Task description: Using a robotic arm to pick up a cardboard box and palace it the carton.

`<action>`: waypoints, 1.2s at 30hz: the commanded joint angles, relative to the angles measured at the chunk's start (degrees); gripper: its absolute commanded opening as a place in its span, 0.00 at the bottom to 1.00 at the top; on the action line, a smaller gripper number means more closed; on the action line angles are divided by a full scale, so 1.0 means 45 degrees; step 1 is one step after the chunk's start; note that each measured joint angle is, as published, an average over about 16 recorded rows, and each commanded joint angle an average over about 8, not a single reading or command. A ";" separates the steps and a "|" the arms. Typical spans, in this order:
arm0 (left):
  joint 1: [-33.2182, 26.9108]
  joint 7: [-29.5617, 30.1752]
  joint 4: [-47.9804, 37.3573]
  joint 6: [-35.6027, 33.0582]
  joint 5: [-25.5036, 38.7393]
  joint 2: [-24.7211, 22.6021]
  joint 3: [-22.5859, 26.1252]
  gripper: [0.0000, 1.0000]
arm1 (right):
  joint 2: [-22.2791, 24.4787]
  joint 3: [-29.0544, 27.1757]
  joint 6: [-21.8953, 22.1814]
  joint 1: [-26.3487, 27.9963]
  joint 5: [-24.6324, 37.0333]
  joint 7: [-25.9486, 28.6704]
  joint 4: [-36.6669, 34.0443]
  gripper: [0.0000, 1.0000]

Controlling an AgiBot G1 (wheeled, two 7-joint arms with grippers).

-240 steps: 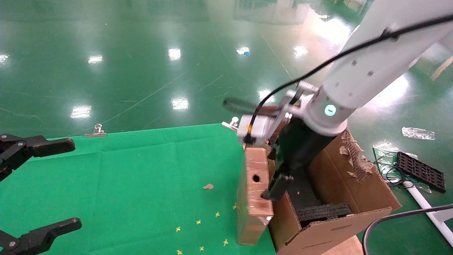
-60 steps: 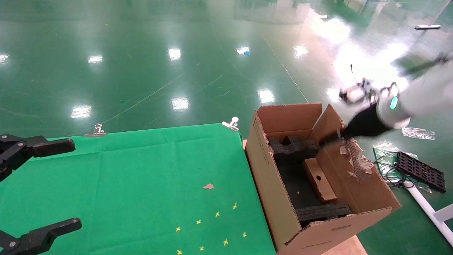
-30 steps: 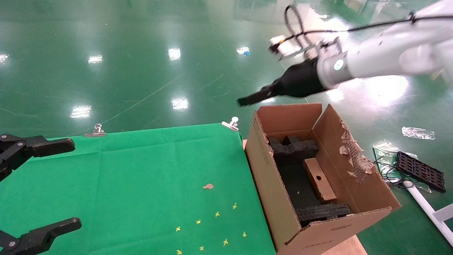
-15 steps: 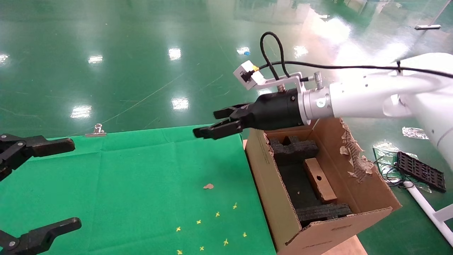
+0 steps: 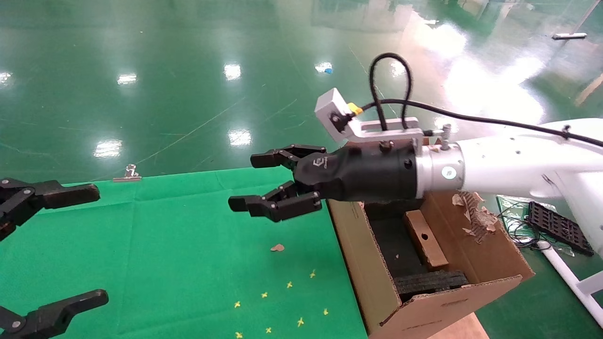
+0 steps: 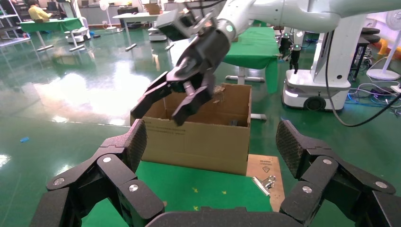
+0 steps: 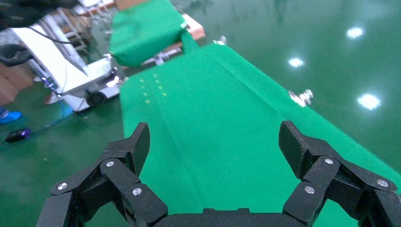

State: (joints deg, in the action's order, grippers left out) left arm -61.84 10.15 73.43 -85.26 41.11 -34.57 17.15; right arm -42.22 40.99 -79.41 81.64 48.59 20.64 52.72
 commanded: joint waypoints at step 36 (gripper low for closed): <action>0.0000 -0.0007 -0.0003 0.0009 -0.0014 0.0007 0.0012 1.00 | 0.1648 -0.5750 -0.1443 -0.4625 -0.1567 -0.2227 0.4787 1.00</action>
State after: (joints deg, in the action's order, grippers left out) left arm -61.84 10.12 73.41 -85.21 41.05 -34.54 17.21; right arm -34.79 15.05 -85.91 60.77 41.54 10.61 74.32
